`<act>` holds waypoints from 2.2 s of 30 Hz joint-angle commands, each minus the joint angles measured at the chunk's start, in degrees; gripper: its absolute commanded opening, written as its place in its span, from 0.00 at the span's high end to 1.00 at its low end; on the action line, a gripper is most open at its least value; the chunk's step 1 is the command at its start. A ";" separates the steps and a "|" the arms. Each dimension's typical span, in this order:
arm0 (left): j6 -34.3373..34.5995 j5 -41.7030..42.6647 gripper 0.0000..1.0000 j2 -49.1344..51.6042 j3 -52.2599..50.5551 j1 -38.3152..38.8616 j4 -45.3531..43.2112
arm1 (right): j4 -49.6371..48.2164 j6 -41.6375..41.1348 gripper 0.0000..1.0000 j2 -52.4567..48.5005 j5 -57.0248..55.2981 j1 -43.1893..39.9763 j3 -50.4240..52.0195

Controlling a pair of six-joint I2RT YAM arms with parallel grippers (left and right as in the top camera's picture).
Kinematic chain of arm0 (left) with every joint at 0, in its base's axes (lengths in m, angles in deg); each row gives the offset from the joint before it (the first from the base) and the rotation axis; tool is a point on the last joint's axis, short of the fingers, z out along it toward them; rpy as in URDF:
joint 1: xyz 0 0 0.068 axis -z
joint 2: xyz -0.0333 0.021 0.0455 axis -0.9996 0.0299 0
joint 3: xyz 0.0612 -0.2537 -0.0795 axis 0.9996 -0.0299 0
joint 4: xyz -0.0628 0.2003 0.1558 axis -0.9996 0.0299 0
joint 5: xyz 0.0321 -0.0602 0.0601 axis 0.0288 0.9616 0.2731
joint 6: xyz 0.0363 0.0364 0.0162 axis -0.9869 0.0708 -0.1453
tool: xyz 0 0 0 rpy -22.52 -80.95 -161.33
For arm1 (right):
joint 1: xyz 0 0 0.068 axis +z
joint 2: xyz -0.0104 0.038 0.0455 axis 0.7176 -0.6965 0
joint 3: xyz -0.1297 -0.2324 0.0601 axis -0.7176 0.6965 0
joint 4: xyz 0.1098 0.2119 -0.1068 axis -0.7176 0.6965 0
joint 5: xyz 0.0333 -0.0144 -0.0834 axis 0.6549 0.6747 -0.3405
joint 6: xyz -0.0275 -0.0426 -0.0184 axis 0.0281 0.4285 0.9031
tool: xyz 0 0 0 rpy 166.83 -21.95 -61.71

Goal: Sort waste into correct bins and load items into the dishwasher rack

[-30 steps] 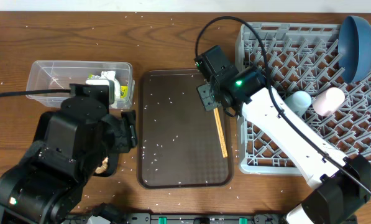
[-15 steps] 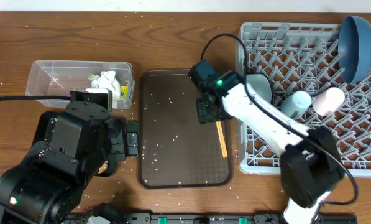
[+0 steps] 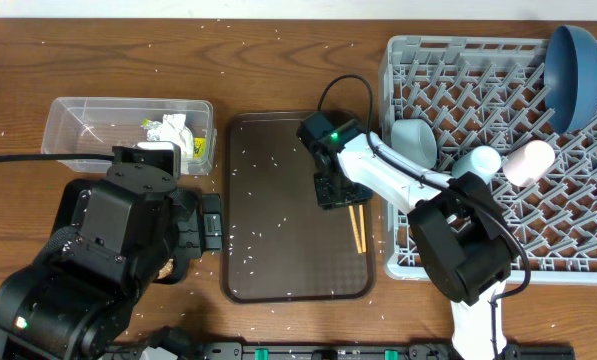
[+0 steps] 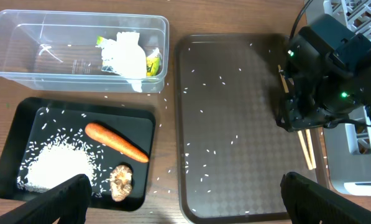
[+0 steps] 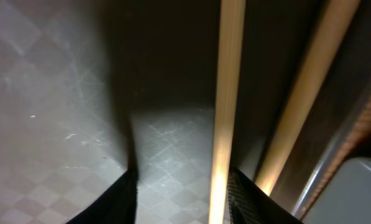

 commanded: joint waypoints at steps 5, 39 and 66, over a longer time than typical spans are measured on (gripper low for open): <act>-0.35 -0.72 0.02 -0.13 0.87 0.02 0.24 | -1.84 3.69 0.62 -2.49 4.57 0.02 0.20; -0.37 -0.70 0.02 -0.13 0.87 0.02 0.24 | 10.40 12.48 0.99 31.89 1.64 -22.43 -0.46; -0.37 -0.72 0.02 -0.13 0.87 0.02 0.24 | 7.87 30.21 0.99 24.15 -16.39 -46.71 -0.28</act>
